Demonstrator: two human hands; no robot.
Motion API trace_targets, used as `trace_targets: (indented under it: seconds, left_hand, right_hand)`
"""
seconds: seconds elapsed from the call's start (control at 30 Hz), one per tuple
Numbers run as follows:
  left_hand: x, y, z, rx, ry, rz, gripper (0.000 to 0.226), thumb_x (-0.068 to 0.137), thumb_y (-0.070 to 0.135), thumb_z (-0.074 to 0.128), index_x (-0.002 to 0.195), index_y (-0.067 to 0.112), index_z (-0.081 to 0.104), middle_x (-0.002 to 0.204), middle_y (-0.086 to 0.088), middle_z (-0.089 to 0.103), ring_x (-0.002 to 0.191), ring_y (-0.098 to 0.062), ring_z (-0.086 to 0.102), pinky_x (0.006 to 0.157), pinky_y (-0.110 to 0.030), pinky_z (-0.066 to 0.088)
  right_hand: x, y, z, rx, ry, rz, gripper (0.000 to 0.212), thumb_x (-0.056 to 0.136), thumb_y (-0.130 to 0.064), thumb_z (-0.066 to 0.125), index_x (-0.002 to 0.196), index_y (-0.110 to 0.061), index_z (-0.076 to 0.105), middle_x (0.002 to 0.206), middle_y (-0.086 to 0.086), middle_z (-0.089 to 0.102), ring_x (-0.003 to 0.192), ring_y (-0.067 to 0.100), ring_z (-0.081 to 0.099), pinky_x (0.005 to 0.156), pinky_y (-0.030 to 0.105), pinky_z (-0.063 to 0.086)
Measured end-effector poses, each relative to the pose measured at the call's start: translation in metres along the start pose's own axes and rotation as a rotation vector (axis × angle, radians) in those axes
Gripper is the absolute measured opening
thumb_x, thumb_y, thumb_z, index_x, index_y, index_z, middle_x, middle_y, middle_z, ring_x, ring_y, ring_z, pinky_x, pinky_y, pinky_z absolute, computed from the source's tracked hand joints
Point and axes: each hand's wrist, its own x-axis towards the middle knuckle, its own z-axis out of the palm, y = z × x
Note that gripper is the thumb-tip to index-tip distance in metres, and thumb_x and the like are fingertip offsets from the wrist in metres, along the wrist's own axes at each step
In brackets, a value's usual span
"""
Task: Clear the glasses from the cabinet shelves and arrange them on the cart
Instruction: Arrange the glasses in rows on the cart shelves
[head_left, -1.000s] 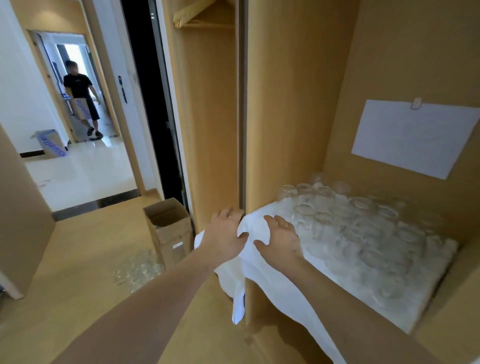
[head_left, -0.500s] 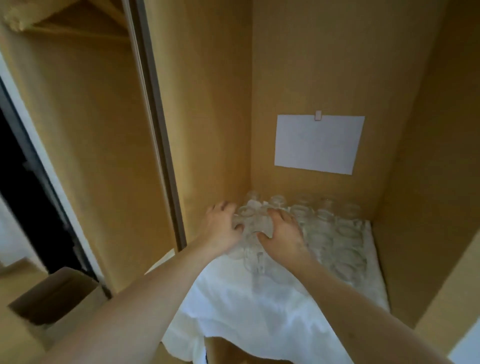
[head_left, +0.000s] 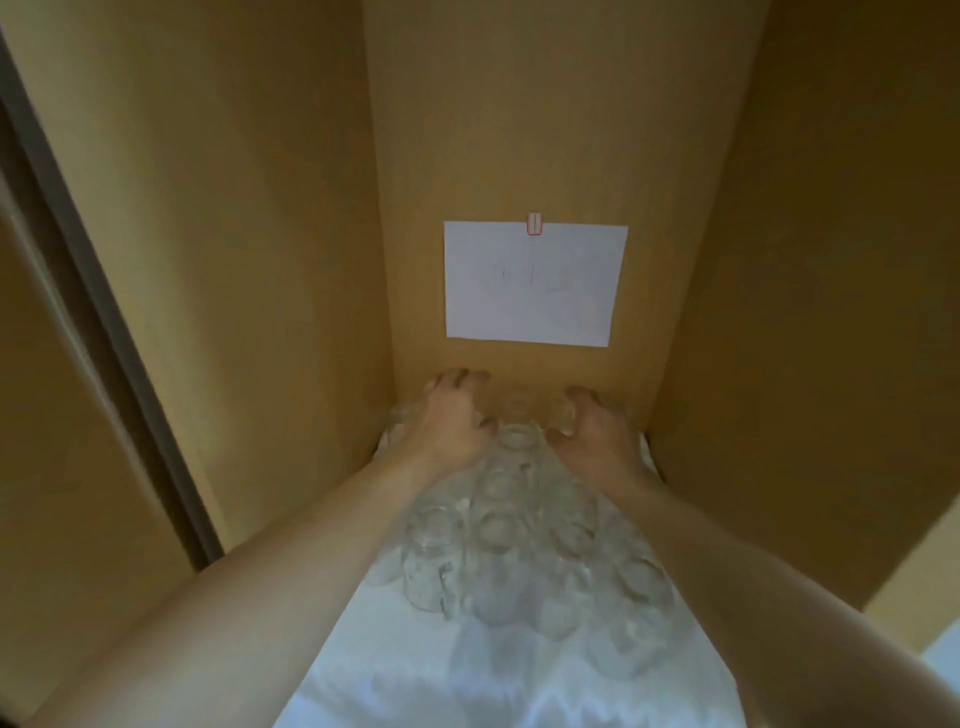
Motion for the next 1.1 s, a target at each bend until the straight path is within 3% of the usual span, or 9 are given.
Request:
trace_targets:
  seconds: [0.13,0.33,0.53,0.67,0.83,0.97,1.1]
  left_hand:
    - [0.052,-0.006,0.029,0.028,-0.074,0.003,0.066,0.095,0.038,0.06,0.154,0.02,0.037,0.155,-0.013,0.039,0.142,-0.033,0.032,0.114,-0.042,0.036]
    - [0.131,-0.008,0.074,0.151,-0.192,0.034,0.06,0.089,0.041,0.062,0.142,0.018,0.051,0.135,-0.013,0.056,0.124,-0.035,0.051,0.097,-0.047,0.05]
    - [0.176,-0.013,0.122,0.148,-0.372,0.024,0.059,0.089,0.04,0.065,0.143,0.021,0.048,0.133,-0.01,0.052,0.125,-0.033,0.048,0.095,-0.046,0.049]
    - [0.195,-0.018,0.144,0.113,-0.504,-0.013,0.061,0.085,0.033,0.071,0.141,0.021,0.049,0.131,-0.01,0.051,0.12,-0.032,0.052,0.095,-0.047,0.052]
    - [0.213,-0.016,0.159,0.136,-0.679,-0.012,0.06,0.089,0.024,0.068,0.144,0.019,0.045,0.137,-0.011,0.049,0.119,-0.028,0.055,0.095,-0.043,0.055]
    - [0.226,-0.017,0.161,0.113,-0.79,-0.054,0.081,0.085,0.009,0.074,0.154,0.023,0.035,0.141,-0.009,0.047,0.112,-0.028,0.06,0.088,-0.04,0.059]
    - [0.232,-0.021,0.163,0.074,-0.752,-0.038,0.086,0.073,0.001,0.084,0.147,0.021,0.046,0.128,-0.008,0.057,0.099,-0.022,0.061,0.079,-0.036,0.06]
  right_hand:
    - [0.054,0.022,0.009,-0.04,-0.041,0.025,0.065,0.089,-0.036,0.067,0.148,-0.015,0.045,0.142,0.015,0.051,0.129,0.035,0.048,0.103,0.041,0.046]
    - [0.126,0.042,0.033,-0.116,-0.159,0.033,0.067,0.084,-0.04,0.071,0.143,-0.016,0.048,0.137,0.016,0.054,0.124,0.037,0.053,0.099,0.043,0.049]
    - [0.177,0.052,0.061,-0.25,-0.359,-0.006,0.072,0.082,-0.049,0.073,0.142,-0.019,0.048,0.137,0.013,0.051,0.125,0.033,0.052,0.1,0.04,0.05]
    - [0.193,0.064,0.073,-0.261,-0.478,-0.02,0.055,0.08,-0.04,0.078,0.124,-0.015,0.057,0.125,0.011,0.058,0.114,0.029,0.058,0.091,0.04,0.054]
    - [0.197,0.079,0.08,-0.266,-0.536,-0.039,0.084,0.073,-0.023,0.086,0.145,-0.012,0.044,0.133,0.014,0.049,0.116,0.031,0.056,0.091,0.041,0.055]
    - [0.203,0.084,0.084,-0.198,-0.522,-0.033,0.081,0.07,-0.016,0.087,0.14,-0.01,0.048,0.129,0.014,0.052,0.112,0.03,0.057,0.09,0.041,0.056]
    - [0.205,0.087,0.085,-0.131,-0.515,-0.026,0.084,0.067,-0.013,0.089,0.141,-0.009,0.05,0.127,0.013,0.057,0.111,0.027,0.059,0.089,0.04,0.057]
